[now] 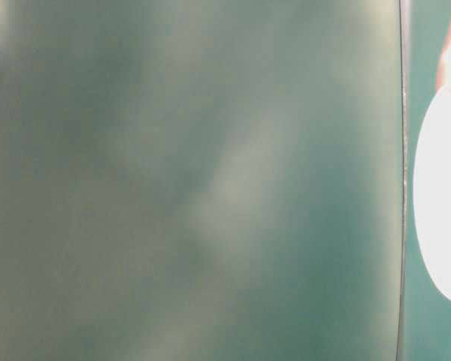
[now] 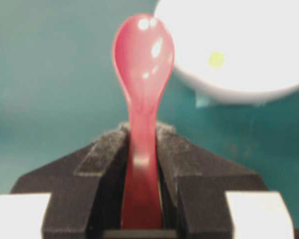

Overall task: Scoop the yellow hexagonal prism block from the bowl with a spoon using the right arm.
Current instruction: 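Lift the spoon and swing it over the white bowl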

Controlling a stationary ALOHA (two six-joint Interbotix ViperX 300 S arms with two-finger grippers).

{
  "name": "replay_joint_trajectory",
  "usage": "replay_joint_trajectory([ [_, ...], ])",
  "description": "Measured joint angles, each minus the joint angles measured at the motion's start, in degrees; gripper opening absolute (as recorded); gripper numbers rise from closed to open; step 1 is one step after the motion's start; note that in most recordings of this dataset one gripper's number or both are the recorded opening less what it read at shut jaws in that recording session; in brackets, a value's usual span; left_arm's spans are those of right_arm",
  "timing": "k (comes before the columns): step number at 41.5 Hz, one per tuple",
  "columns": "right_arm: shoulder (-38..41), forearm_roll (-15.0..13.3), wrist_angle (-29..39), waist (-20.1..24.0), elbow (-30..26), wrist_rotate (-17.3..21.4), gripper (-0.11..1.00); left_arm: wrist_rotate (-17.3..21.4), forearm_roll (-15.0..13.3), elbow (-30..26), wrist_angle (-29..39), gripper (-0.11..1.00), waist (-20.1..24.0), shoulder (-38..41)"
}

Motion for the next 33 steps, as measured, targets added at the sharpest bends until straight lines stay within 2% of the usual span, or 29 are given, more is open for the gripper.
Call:
replay_joint_trajectory([
  [7,-7.0,0.0,14.3,-7.2,-4.8,-6.9,0.23,0.0,0.0,0.0,0.0,0.01,0.0,0.1],
  [13,-11.0,-0.1,25.9,-14.2,-8.9,-10.3,0.23,0.0,-0.1,0.0,0.0,0.01,0.0,0.0],
  [23,-12.6,-1.2,43.7,-26.6,-15.0,-11.2,0.23,0.0,-0.1,0.0,0.0,0.01,-0.1,0.1],
  [27,-12.5,-2.4,49.5,-30.0,-17.1,-11.2,0.23,-0.1,0.0,0.0,0.0,0.01,0.0,0.1],
  [33,-12.2,-3.7,54.1,-32.3,-20.2,-11.2,0.23,0.0,0.0,0.1,0.2,0.01,0.0,0.0],
])
